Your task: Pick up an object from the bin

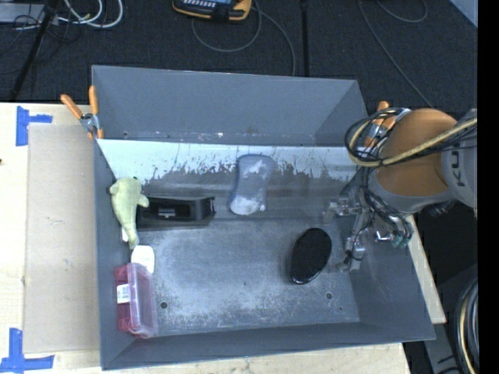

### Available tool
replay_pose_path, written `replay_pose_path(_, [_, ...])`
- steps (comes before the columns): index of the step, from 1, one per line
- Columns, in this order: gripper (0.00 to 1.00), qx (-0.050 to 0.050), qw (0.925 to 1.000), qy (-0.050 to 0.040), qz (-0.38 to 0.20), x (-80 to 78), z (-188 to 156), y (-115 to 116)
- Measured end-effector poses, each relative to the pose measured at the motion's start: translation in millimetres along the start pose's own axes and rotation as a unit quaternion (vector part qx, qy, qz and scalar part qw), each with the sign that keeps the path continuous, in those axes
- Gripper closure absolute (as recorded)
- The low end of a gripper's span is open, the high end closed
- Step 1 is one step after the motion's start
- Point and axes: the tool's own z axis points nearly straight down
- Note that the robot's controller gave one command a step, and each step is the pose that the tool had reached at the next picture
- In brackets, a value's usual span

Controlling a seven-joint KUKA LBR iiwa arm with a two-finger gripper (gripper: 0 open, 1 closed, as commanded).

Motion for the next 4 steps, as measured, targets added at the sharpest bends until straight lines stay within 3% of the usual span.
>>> replay_pose_path(1, [0.0,-0.001,1.0,0.0034,0.009,8.9,30.1,43.6])
replay_pose_path(3, [0.0,-0.002,0.9999,0.0024,-0.01,1.3,29.1,55.7])
replay_pose_path(4, [0.0,-0.001,0.9991,0.0027,0.042,3.3,24.2,44.5])
